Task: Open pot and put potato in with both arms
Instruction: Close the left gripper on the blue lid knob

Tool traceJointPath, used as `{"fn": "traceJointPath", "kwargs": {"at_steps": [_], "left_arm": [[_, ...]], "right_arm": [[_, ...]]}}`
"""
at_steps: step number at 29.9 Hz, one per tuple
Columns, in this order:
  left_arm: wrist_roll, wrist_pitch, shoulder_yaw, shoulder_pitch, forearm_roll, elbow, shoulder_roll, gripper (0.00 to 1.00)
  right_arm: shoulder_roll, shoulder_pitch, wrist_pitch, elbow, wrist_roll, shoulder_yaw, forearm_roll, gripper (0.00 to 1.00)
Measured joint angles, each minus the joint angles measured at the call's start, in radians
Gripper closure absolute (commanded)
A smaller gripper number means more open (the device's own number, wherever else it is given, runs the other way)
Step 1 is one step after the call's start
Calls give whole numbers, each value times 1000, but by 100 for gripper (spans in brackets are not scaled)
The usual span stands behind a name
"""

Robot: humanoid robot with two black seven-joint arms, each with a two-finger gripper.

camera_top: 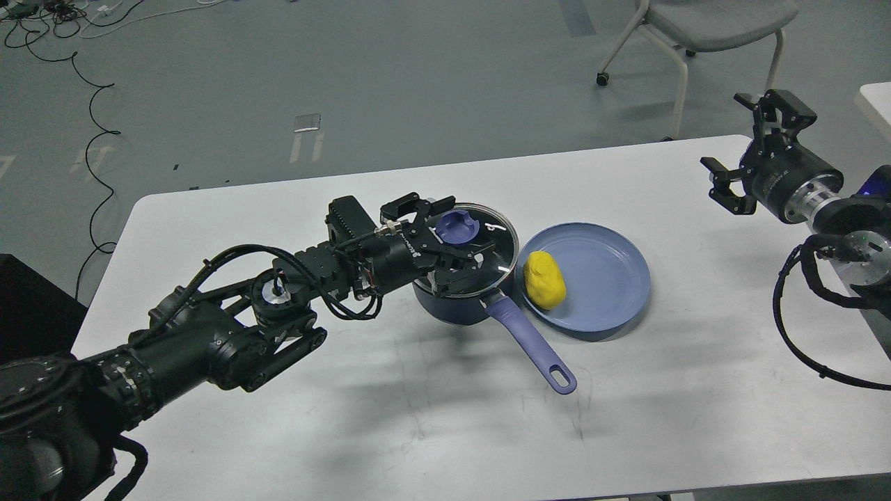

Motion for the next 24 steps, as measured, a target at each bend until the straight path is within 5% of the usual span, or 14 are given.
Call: {"fn": "traceJointPath", "kwargs": {"at_steps": [13, 24], "left_arm": [[-2, 0, 0, 2, -58, 23, -1, 2], [-62, -12, 37, -7, -99, 68, -5, 2]], "right_arm": [[0, -9, -1, -2, 2, -2, -1, 0], [-2, -17, -2, -2, 3, -3, -2, 0]]}}
